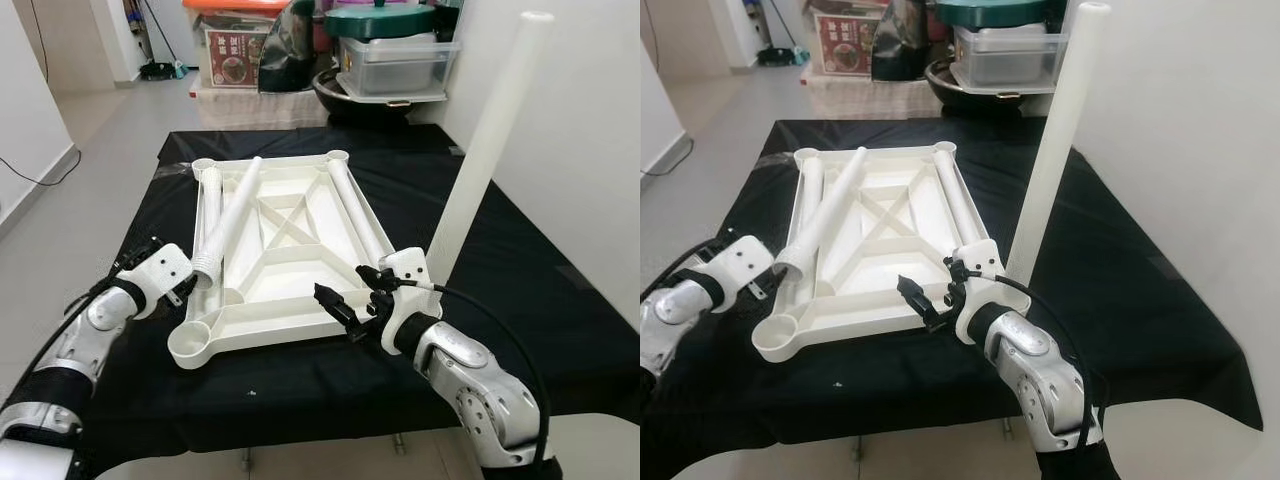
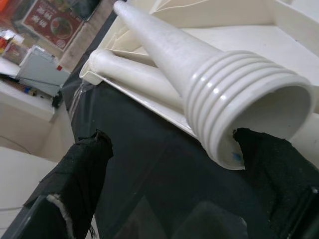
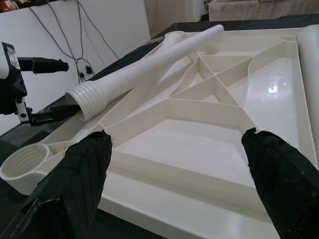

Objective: Building children table

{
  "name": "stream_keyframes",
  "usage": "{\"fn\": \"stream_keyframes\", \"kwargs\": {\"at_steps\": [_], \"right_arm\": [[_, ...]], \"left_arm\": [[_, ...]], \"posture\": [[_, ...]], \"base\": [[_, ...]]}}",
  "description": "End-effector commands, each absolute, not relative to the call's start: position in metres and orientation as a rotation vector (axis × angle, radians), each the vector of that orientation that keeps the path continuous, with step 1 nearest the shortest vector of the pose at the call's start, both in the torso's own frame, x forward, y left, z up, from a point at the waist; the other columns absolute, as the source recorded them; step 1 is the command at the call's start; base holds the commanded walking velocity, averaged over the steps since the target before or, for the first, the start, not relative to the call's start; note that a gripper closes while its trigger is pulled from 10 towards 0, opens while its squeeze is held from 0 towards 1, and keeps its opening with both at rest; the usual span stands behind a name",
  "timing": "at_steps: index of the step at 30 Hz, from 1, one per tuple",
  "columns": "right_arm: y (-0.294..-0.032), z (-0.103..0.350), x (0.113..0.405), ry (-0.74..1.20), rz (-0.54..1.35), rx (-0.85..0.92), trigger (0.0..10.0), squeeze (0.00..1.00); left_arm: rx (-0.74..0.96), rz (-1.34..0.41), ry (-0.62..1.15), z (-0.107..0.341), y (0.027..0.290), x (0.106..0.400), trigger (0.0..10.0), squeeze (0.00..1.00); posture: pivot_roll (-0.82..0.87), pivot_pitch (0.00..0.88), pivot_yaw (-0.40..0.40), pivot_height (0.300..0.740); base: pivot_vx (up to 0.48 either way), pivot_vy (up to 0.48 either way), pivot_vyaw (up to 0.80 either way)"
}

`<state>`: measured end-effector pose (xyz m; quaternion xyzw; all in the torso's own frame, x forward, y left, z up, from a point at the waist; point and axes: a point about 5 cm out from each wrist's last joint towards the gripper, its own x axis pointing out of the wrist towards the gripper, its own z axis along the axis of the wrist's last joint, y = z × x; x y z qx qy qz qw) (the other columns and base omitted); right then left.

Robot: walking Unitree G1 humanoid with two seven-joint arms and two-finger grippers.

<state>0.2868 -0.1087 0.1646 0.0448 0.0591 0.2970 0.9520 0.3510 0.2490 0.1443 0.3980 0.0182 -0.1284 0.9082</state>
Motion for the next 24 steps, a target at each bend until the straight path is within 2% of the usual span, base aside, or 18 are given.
{"fn": "stream_keyframes", "kwargs": {"at_steps": [1, 2, 3, 4, 5, 24], "right_arm": [[-0.113, 0.161, 0.287, 0.129, 0.586, 0.087, 10.0, 0.00], [-0.113, 0.160, 0.287, 0.130, 0.586, 0.085, 10.0, 0.00], [-0.113, 0.160, 0.287, 0.130, 0.586, 0.085, 10.0, 0.00], [-0.113, 0.160, 0.287, 0.130, 0.586, 0.083, 10.0, 0.00], [-0.112, 0.160, 0.287, 0.129, 0.585, 0.080, 10.0, 0.00], [-0.114, 0.160, 0.287, 0.120, 0.576, 0.070, 10.0, 0.00]], "left_arm": [[0.828, -0.285, 0.053, 0.134, 0.242, 0.351, 8.6, 0.00], [0.822, -0.286, 0.060, 0.130, 0.240, 0.350, 6.7, 0.00], [0.822, -0.286, 0.060, 0.130, 0.240, 0.350, 6.7, 0.00], [0.815, -0.287, 0.066, 0.127, 0.239, 0.349, 5.0, 0.00], [0.795, -0.277, 0.068, 0.122, 0.238, 0.349, 0.0, 0.00], [0.787, -0.246, 0.035, 0.112, 0.230, 0.349, 0.0, 0.00]], "posture": [[-0.02, 0.000, -0.015, 0.740], [-0.02, 0.000, -0.015, 0.740], [-0.02, 0.000, -0.015, 0.740], [-0.02, 0.000, -0.015, 0.740], [-0.03, 0.000, -0.015, 0.740], [-0.05, 0.000, -0.011, 0.740]], "base": [[0.000, 0.000, 0.00], [0.000, 0.000, 0.00], [0.000, 0.000, 0.00], [0.000, 0.000, 0.00], [0.000, 0.000, 0.00], [0.000, 0.000, 0.00]]}}
